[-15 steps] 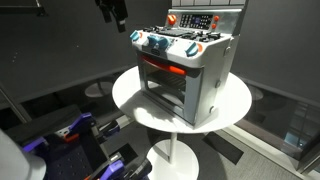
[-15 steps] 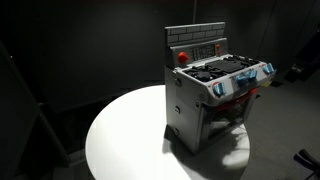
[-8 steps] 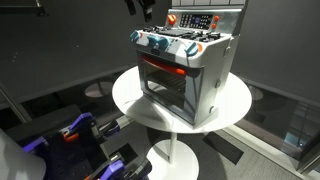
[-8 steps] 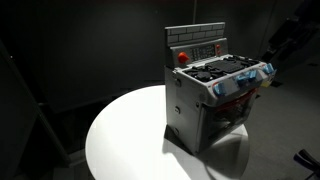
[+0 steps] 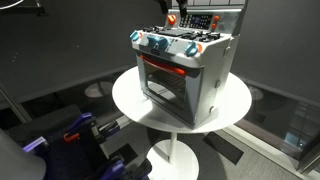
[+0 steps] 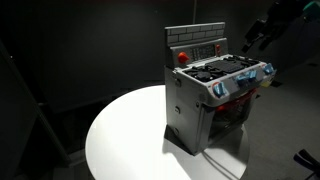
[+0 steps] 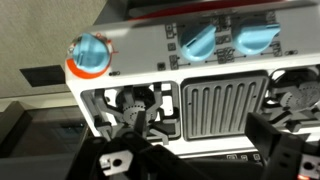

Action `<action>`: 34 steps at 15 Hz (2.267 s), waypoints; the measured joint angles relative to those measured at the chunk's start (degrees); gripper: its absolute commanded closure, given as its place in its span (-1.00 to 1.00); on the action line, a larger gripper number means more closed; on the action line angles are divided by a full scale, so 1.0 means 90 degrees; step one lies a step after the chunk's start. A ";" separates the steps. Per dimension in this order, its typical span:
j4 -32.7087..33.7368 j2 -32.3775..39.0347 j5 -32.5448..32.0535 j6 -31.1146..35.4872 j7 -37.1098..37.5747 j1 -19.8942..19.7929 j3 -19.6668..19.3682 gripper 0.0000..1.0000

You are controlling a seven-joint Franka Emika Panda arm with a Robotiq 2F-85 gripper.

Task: Push the top orange button on the right side of the stove

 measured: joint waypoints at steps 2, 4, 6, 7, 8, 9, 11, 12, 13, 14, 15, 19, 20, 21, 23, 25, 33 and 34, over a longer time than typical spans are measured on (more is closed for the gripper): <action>0.0285 0.0359 -0.0361 0.0187 0.0230 -0.0134 -0.0001 -1.00; 0.0572 0.0691 -0.0665 0.0307 0.0456 -0.0233 -0.0010 -1.00; 0.0873 0.1012 -0.1021 0.0399 0.0730 -0.0309 -0.0035 -1.00; 0.1022 0.1166 -0.1230 0.0440 0.0898 -0.0337 -0.0052 -1.00; 0.1166 0.1309 -0.1442 0.0474 0.1070 -0.0351 -0.0078 -1.00; 0.1304 0.1441 -0.1661 0.0492 0.1257 -0.0353 -0.0110 -1.00; 0.1583 0.1695 -0.2070 0.0497 0.1633 -0.0351 -0.0182 -1.00; 0.1712 0.1811 -0.2238 0.0497 0.1789 -0.0344 -0.0222 -1.00; 0.1830 0.1920 -0.2369 0.0497 0.1923 -0.0332 -0.0263 -1.00; 0.1945 0.2029 -0.2487 0.0497 0.2043 -0.0313 -0.0311 -1.00; 0.2051 0.2128 -0.2575 0.0497 0.2148 -0.0291 -0.0359 -1.00; 0.2354 0.2453 -0.2788 0.0496 0.2426 -0.0122 -0.0589 -1.00; 0.2411 0.2525 -0.2795 0.0496 0.2459 -0.0070 -0.0644 -1.00; 0.2460 0.2588 -0.2795 0.0496 0.2475 -0.0019 -0.0693 -1.00; 0.2558 0.2698 -0.2795 0.0496 0.2492 0.0081 -0.0784 -1.00; 0.2651 0.2790 -0.2795 0.0495 0.2497 0.0175 -0.0866 -1.00; 0.2926 0.3036 -0.2795 0.0493 0.2498 0.0379 -0.1083 -1.00; 0.2946 0.3055 -0.2795 0.0493 0.2498 0.0392 -0.1096 -1.00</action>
